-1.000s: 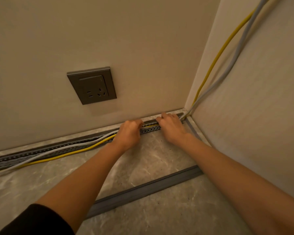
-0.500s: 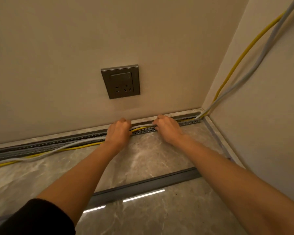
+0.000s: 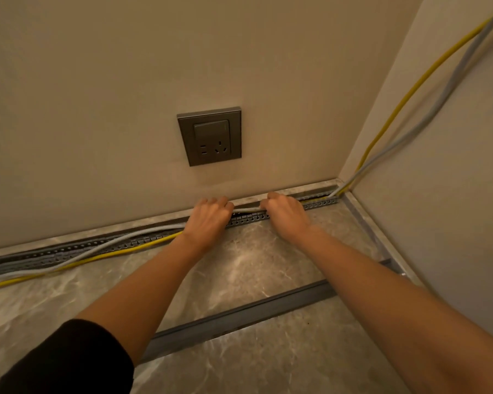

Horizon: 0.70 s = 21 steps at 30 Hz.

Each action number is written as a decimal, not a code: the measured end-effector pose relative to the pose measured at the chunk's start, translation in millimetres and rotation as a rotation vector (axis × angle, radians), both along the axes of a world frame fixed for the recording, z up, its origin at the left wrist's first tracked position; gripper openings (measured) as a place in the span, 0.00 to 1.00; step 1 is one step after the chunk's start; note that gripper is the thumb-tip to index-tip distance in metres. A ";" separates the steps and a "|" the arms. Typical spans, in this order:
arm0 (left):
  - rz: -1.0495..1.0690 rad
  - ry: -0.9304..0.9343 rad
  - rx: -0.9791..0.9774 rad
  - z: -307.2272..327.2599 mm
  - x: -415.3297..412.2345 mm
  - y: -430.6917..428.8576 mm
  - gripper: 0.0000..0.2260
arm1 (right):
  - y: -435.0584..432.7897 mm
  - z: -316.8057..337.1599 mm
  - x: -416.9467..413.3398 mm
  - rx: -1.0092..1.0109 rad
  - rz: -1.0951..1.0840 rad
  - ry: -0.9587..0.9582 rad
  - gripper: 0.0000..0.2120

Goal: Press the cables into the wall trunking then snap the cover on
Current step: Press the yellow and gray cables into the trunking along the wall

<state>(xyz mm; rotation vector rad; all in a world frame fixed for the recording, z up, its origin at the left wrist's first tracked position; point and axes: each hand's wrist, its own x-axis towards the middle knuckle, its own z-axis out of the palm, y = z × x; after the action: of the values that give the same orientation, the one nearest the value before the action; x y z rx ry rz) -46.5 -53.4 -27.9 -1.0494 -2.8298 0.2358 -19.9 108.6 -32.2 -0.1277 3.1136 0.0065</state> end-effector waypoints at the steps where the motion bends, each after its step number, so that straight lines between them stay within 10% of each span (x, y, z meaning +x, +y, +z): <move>1: -0.027 0.023 -0.011 -2.6 0.1 -2.6 0.11 | -0.4 -1.1 0.3 0.006 -0.001 0.003 0.14; 21: -0.082 0.057 -0.067 -17.8 3.3 7.9 0.10 | 2.0 -24.8 4.1 -0.086 0.010 0.083 0.12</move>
<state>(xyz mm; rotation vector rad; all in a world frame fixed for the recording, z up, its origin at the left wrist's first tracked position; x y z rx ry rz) -43.2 -45.5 -45.7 -1.1495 -2.7396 0.3484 -15.9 110.6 -57.0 -0.1492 3.1973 -0.1253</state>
